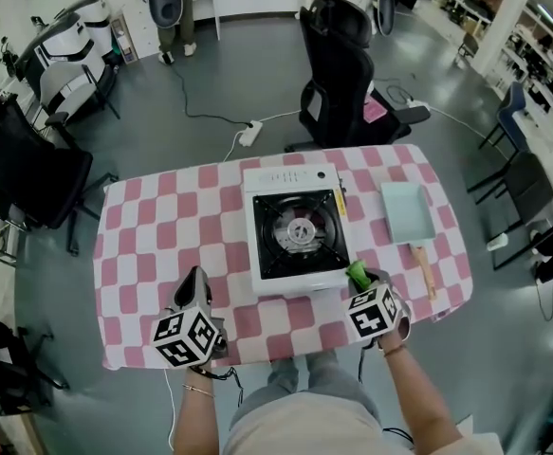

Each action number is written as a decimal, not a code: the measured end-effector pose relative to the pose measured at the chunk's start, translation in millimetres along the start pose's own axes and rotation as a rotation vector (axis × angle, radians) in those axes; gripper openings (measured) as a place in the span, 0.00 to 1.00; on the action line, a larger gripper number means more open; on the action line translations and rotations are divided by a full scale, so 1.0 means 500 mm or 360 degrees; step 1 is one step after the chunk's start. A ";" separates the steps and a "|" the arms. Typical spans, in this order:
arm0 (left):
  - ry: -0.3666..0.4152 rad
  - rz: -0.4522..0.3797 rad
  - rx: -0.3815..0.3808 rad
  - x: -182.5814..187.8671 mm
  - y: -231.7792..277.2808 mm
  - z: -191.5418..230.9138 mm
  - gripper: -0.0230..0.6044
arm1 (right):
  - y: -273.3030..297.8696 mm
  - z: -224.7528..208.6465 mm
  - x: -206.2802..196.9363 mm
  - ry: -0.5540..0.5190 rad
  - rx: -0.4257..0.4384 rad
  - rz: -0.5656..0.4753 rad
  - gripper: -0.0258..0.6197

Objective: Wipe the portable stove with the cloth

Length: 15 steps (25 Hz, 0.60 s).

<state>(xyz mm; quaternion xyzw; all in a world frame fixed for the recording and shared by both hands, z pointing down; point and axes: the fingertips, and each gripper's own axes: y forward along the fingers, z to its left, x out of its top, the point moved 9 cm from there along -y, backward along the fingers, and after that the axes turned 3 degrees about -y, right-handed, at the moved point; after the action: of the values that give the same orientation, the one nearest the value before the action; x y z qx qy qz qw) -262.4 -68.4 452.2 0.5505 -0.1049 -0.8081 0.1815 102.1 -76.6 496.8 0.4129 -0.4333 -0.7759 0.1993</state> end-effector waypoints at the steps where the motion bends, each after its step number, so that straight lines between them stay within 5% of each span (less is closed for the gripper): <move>1: -0.0003 0.0000 0.0001 0.000 -0.001 0.002 0.04 | -0.001 0.002 0.002 0.0003 0.0001 0.0000 0.18; 15: -0.0029 0.0002 0.0019 -0.006 -0.005 0.025 0.04 | 0.000 0.072 0.046 -0.0042 0.0109 -0.0048 0.18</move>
<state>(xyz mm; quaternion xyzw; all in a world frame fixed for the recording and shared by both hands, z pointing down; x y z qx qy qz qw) -273.5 -65.4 458.8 0.5442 -0.1118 -0.8123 0.1777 59.8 -73.6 496.1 0.4157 -0.4560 -0.7689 0.1674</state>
